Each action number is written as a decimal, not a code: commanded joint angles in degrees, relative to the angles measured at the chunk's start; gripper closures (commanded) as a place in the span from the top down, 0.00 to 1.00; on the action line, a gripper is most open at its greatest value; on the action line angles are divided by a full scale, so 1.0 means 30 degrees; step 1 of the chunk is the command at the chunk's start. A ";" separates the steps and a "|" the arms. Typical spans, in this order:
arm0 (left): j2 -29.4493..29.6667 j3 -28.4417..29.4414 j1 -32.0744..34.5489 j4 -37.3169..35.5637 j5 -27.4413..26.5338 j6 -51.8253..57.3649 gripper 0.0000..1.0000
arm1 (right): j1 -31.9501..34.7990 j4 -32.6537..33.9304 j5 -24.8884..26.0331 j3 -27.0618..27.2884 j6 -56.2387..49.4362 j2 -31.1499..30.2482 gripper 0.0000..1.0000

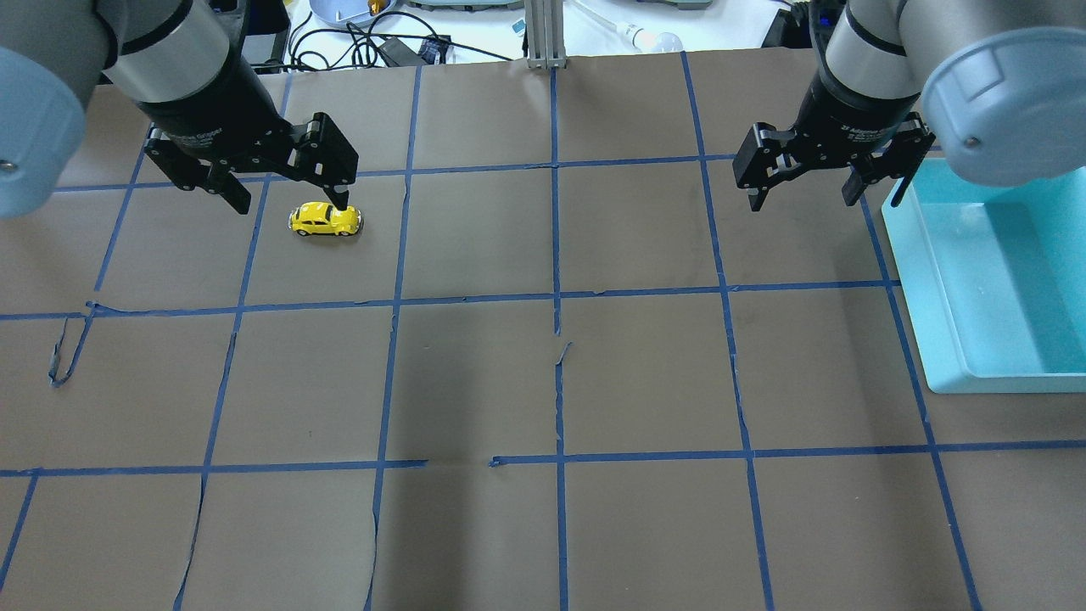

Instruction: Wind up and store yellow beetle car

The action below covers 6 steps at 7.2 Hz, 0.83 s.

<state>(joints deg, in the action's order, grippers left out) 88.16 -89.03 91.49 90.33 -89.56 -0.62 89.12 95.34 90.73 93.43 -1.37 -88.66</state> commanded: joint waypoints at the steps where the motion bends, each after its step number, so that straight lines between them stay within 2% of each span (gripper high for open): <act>1: -0.0001 -0.0003 -0.0029 0.0006 0.0000 0.0002 1.00 | 0.0000 0.0005 -0.0008 0.0000 -0.0099 0.0023 1.00; 6: -0.0001 -0.0003 -0.0029 -0.0023 0.0029 0.0031 1.00 | 0.0000 0.0006 0.0021 0.0000 0.0163 -0.0007 1.00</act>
<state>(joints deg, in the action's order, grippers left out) 88.15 -89.03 91.41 90.29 -89.49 -0.55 89.12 95.38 90.77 93.43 -1.16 -88.67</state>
